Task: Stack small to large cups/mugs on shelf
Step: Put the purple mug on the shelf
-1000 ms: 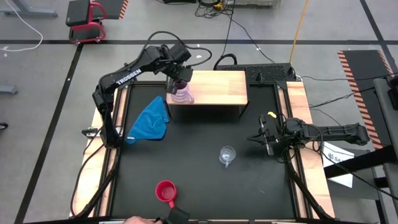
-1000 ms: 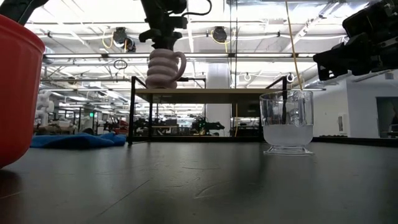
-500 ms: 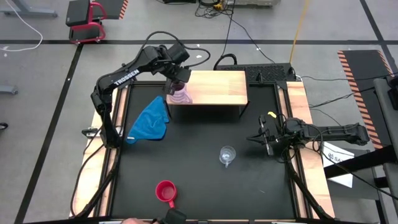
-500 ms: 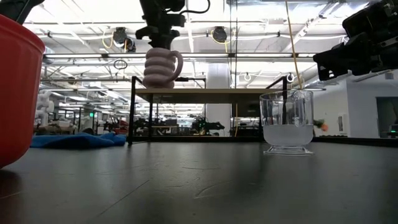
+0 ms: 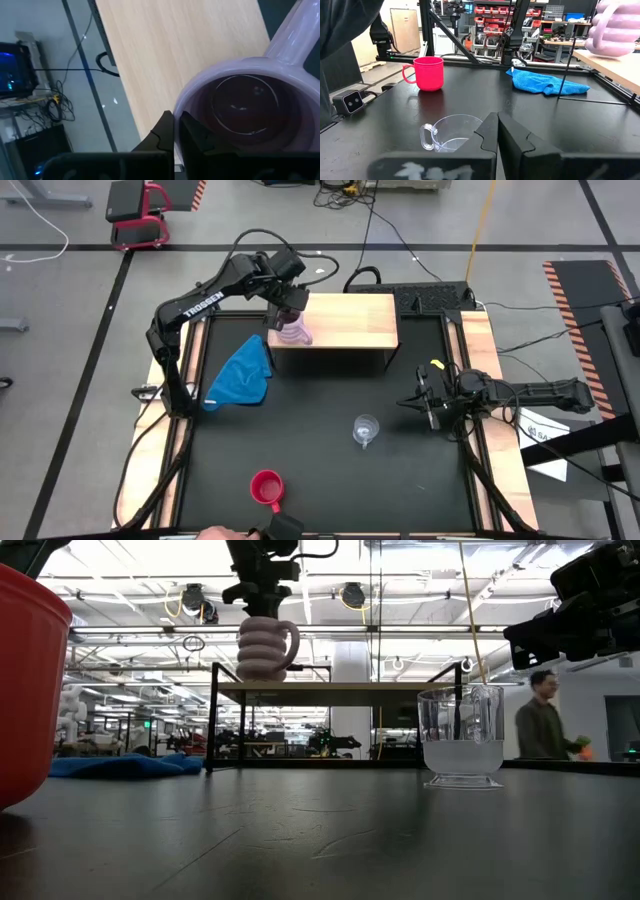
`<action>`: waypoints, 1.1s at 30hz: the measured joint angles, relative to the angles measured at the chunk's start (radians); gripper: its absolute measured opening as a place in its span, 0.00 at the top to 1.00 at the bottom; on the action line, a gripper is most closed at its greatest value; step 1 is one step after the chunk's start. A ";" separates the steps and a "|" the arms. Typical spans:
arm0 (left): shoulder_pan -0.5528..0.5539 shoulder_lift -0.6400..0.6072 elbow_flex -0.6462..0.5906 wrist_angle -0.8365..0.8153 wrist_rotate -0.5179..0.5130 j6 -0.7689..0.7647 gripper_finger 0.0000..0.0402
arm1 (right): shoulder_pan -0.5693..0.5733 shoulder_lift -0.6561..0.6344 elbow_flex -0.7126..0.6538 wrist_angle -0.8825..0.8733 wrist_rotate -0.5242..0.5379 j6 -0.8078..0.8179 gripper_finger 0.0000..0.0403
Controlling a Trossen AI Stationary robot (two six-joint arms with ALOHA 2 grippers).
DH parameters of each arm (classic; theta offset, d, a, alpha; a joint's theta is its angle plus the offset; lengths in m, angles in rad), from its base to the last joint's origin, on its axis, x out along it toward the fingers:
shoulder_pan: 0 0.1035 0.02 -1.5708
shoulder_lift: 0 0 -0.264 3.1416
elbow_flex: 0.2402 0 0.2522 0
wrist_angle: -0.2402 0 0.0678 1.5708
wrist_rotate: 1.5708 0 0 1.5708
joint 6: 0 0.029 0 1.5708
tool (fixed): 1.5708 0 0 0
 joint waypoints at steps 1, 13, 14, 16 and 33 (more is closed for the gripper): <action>0.002 0.000 0.000 0.007 0.001 0.005 0.98 | 0.000 0.000 0.000 0.000 0.000 0.000 1.00; 0.060 -0.002 0.002 0.032 0.054 0.028 0.98 | 0.000 0.000 0.000 0.000 0.000 0.000 1.00; 0.063 -0.002 0.002 0.032 0.059 0.027 0.98 | 0.000 0.000 0.000 0.000 0.000 0.000 1.00; 0.067 -0.002 0.002 0.033 0.063 0.028 0.98 | 0.000 0.000 0.000 0.000 0.000 0.000 1.00; 0.068 -0.008 -0.077 0.107 0.060 0.047 0.98 | 0.000 0.000 0.000 0.001 0.000 0.009 1.00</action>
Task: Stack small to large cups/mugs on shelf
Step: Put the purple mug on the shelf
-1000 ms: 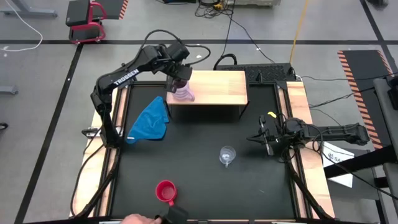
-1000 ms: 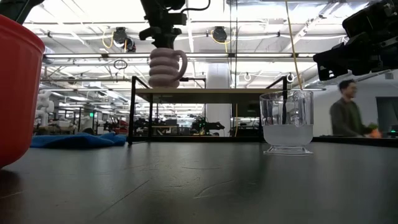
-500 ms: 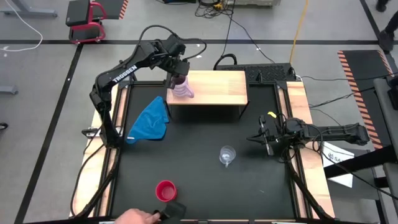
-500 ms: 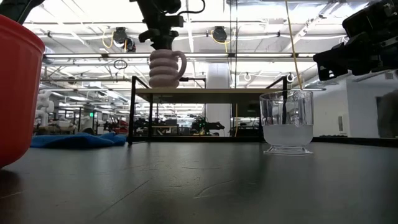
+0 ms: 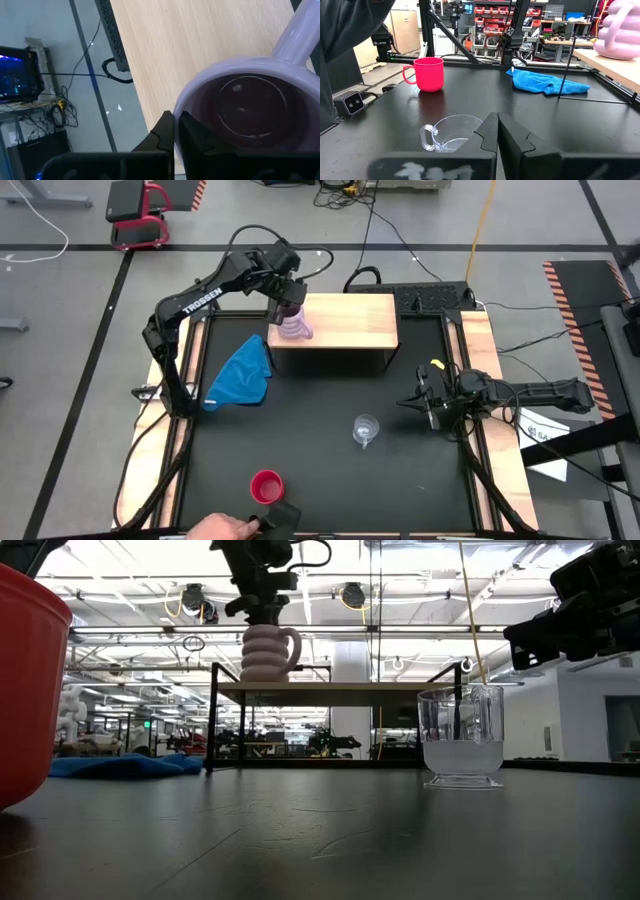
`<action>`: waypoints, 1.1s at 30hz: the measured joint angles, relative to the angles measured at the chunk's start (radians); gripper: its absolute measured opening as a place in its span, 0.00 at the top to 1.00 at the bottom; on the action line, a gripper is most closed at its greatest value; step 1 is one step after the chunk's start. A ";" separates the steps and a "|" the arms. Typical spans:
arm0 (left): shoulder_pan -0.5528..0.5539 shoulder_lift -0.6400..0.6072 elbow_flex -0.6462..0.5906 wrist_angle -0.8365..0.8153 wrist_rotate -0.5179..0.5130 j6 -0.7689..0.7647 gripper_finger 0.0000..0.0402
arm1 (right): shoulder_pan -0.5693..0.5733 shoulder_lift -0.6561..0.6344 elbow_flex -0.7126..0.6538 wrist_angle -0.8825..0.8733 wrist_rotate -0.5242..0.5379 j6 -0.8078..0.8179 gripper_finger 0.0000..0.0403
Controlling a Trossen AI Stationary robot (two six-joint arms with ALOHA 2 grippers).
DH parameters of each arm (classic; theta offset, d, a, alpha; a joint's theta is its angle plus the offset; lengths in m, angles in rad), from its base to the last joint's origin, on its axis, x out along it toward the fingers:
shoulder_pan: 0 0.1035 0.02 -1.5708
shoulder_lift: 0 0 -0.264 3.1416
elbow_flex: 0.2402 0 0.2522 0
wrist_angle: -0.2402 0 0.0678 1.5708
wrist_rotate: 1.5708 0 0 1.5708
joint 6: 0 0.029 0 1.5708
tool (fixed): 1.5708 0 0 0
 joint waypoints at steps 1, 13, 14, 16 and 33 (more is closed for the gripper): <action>0.000 0.000 0.000 0.000 0.000 0.000 0.98 | 0.000 0.000 0.000 0.001 0.000 0.000 1.00; -0.014 0.002 -0.002 -0.005 -0.019 -0.010 0.98 | 0.000 0.000 0.000 0.007 0.000 -0.008 1.00; -0.017 0.002 -0.002 -0.007 -0.022 -0.012 0.98 | 0.000 0.000 0.000 0.007 0.000 -0.008 1.00; -0.021 0.002 -0.002 -0.008 -0.028 -0.016 0.98 | 0.000 0.000 0.000 0.007 0.000 -0.008 1.00; -0.027 -0.016 -0.006 -0.030 -0.041 -0.028 0.93 | 0.000 0.000 0.000 0.007 0.000 -0.009 1.00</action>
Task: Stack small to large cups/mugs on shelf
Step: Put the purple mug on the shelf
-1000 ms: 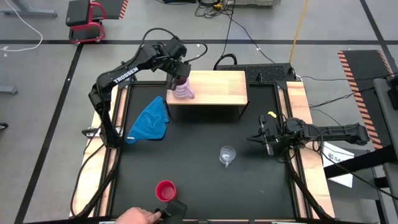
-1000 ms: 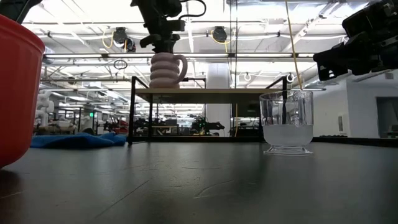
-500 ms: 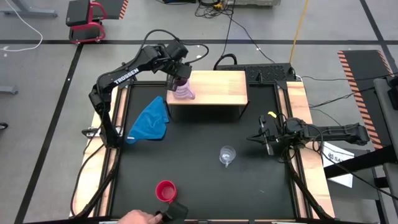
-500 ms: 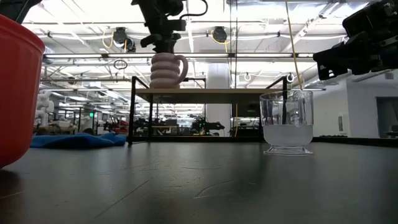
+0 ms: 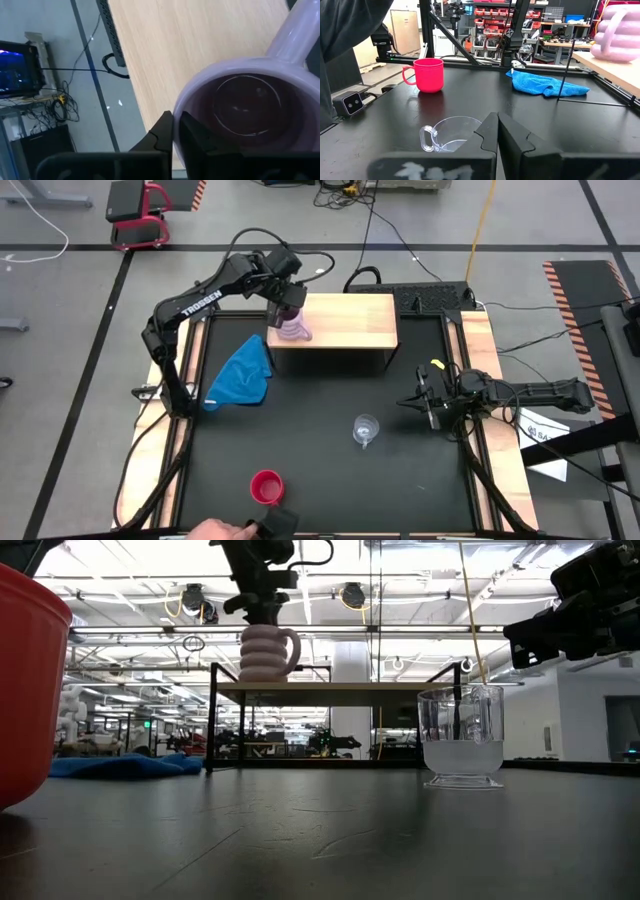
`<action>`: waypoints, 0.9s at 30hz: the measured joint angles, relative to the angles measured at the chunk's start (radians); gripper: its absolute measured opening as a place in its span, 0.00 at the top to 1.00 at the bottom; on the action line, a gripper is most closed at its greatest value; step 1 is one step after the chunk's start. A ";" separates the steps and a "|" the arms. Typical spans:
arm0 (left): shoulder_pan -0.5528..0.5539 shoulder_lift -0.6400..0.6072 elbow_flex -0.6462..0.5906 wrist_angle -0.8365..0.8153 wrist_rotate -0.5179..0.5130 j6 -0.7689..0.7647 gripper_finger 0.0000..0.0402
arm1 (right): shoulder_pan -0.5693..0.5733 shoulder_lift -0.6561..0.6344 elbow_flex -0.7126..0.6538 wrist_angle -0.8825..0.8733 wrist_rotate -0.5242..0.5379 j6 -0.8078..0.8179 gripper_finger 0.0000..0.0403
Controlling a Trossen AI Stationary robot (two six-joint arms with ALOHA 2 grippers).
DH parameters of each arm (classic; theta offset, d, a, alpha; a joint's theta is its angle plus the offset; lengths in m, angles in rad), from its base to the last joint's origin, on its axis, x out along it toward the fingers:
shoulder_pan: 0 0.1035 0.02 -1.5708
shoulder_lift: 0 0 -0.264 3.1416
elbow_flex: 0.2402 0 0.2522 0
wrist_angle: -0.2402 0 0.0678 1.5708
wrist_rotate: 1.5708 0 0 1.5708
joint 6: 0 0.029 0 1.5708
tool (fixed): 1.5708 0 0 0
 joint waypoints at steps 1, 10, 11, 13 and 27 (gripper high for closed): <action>0.000 -0.005 -0.001 -0.006 0.001 0.000 0.91 | 0.000 0.000 0.000 0.000 0.000 0.000 1.00; 0.000 -0.026 -0.001 -0.007 0.020 -0.015 0.80 | 0.000 0.000 0.000 0.000 0.000 0.000 1.00; 0.000 -0.026 -0.001 -0.005 0.023 -0.016 0.80 | 0.000 0.000 0.000 0.000 0.000 0.000 1.00; 0.000 -0.026 -0.001 0.001 0.025 -0.018 0.80 | 0.000 0.000 0.000 0.000 0.000 0.005 1.00; 0.000 -0.029 0.000 0.007 -0.028 -0.024 0.79 | 0.000 0.000 0.000 0.000 0.000 0.026 1.00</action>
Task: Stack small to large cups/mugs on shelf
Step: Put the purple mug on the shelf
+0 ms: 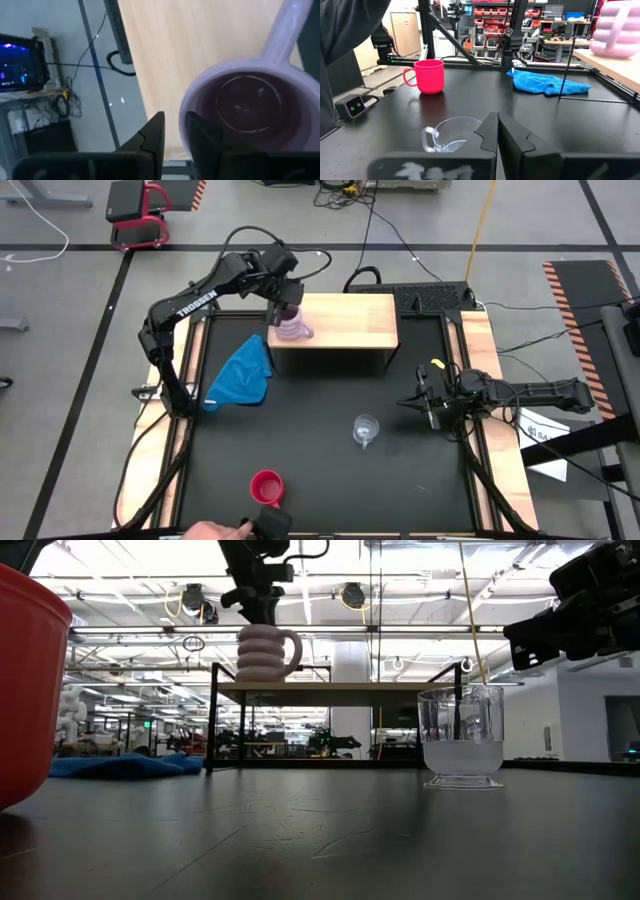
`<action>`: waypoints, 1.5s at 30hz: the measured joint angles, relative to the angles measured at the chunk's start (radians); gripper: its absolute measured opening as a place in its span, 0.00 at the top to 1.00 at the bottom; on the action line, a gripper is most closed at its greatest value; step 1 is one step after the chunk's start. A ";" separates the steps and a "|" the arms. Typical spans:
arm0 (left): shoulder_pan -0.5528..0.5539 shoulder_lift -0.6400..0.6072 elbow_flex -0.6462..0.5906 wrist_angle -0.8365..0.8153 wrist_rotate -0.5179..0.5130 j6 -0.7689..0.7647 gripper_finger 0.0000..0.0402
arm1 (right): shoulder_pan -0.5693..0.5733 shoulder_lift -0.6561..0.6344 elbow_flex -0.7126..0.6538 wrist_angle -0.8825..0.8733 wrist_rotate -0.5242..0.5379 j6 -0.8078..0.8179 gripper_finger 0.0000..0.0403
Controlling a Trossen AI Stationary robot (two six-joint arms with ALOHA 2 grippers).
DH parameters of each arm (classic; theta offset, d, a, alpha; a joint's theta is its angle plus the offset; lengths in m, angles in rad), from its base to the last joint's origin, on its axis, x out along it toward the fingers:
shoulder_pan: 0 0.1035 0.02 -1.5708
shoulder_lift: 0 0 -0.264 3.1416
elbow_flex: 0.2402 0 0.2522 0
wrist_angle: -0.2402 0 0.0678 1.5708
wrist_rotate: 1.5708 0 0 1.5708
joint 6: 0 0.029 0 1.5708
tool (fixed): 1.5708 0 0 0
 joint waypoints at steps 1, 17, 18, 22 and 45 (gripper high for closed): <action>0.000 -0.003 0.000 0.000 -0.004 0.000 0.79 | 0.000 0.000 0.000 0.000 0.000 0.000 1.00; -0.010 -0.182 0.003 0.050 0.081 -0.112 0.79 | 0.000 0.000 0.000 0.000 0.000 -0.007 1.00; -0.012 -0.195 0.003 0.049 0.082 -0.131 0.79 | 0.000 0.000 0.000 0.000 0.000 -0.007 1.00; -0.029 -0.246 0.003 0.025 0.108 -0.150 0.83 | 0.000 0.000 0.000 0.000 0.000 -0.007 1.00; -0.040 -0.358 -0.268 0.251 0.385 -0.279 1.00 | 0.000 0.000 0.000 0.001 0.002 -0.010 1.00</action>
